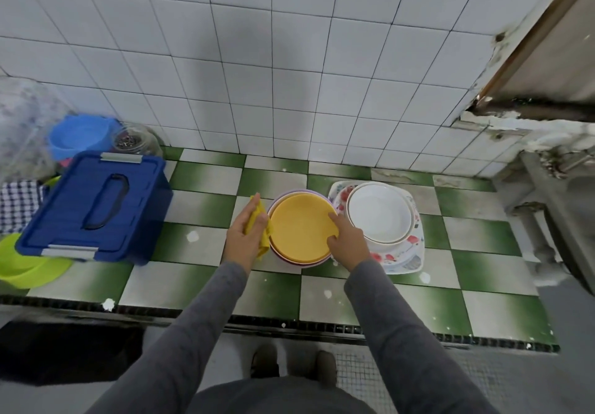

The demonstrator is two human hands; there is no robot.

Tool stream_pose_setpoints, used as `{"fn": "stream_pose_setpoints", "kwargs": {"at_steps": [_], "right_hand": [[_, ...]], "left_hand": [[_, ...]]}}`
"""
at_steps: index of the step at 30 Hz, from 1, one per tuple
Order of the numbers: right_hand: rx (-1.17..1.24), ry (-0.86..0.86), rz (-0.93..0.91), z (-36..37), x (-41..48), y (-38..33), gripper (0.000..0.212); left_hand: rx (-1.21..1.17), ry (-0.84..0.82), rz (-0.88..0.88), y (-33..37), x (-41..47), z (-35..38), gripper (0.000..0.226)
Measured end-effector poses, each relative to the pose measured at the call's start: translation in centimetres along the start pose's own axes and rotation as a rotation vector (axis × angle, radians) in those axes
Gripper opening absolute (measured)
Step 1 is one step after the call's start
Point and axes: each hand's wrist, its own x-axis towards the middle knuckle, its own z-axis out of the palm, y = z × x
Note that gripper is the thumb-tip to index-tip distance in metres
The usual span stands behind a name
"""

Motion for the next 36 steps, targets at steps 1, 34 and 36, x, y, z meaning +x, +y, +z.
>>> {"fn": "stream_pose_setpoints", "kwargs": {"at_steps": [1, 34, 36], "right_hand": [[-0.035, 0.007, -0.016, 0.0, 0.0, 0.0, 0.058], [-0.283, 0.078, -0.219, -2.2, 3.1, -0.9, 0.043], [-0.303, 0.06, -0.235, -2.5, 3.2, -1.2, 0.045]], "left_hand": [[-0.001, 0.006, 0.002, 0.0, 0.0, 0.1, 0.045], [0.033, 0.152, 0.022, -0.6, 1.3, 0.5, 0.045], [0.032, 0.148, 0.023, -0.7, 1.3, 0.5, 0.045]]}}
